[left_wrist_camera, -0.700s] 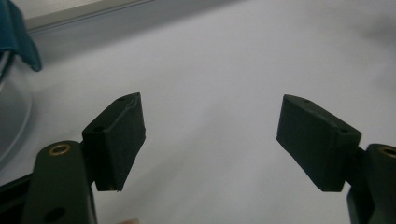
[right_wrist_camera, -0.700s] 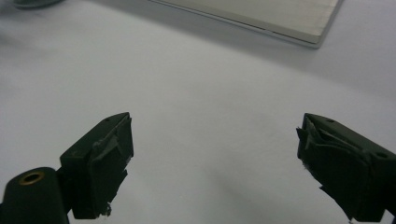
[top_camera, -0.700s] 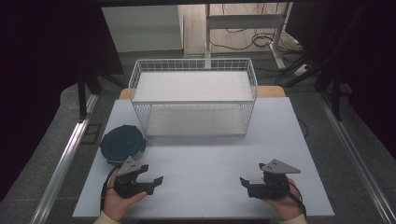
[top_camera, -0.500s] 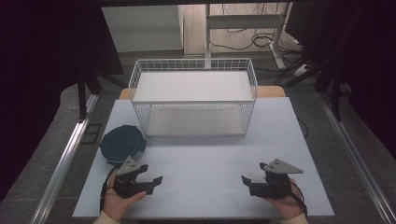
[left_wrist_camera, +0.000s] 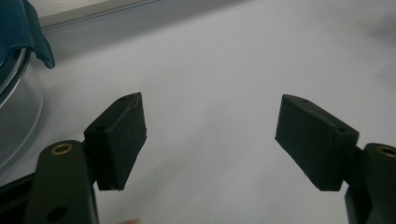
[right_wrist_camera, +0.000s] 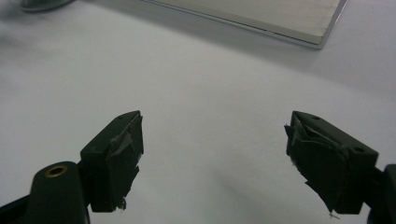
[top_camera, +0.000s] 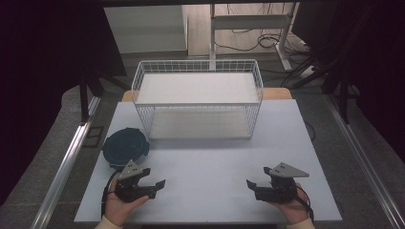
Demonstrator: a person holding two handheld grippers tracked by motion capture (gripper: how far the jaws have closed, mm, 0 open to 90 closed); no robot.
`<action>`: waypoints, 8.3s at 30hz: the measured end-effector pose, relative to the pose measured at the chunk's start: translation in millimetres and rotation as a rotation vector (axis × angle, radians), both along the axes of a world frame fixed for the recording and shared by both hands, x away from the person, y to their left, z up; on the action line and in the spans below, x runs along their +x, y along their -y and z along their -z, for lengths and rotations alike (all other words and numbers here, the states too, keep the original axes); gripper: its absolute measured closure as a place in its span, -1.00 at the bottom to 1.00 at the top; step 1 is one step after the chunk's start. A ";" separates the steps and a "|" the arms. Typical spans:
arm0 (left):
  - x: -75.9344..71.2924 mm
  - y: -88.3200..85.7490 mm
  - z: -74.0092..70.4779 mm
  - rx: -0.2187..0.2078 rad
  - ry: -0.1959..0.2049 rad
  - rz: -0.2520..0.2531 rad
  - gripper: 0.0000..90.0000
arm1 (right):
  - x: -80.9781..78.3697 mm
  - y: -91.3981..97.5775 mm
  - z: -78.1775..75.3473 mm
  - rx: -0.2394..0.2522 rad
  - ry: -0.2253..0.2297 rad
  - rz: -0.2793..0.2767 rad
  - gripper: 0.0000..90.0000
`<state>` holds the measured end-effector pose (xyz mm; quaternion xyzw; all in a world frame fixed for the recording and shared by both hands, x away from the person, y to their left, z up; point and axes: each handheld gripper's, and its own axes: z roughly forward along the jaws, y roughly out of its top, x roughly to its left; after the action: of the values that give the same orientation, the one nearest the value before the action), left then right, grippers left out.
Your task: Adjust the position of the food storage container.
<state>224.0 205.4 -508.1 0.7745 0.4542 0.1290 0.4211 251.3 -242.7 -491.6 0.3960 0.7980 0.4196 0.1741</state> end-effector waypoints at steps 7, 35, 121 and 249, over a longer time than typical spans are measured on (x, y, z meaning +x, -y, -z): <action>-0.2 -2.1 -2.7 0.009 -0.001 -0.012 -0.46 | 1.5 1.5 2.1 -0.015 -0.007 0.002 -0.58; 29.5 -48.4 -89.4 0.021 0.039 -0.057 -0.28 | 4.9 10.3 -1.8 -0.026 0.003 0.037 -0.58; 154.2 -106.3 -11.7 0.182 -0.299 -0.145 1.00 | 6.2 10.2 0.5 -0.001 -0.017 0.039 -0.58; 28.2 36.6 -1.3 0.002 -0.277 0.151 1.00 | 3.3 7.6 -3.8 0.033 -0.021 0.053 -0.59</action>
<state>252.2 168.8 -506.8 0.8171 0.4484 -0.0108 0.3621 254.7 -250.3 -487.8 0.4242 0.7819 0.4240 0.1700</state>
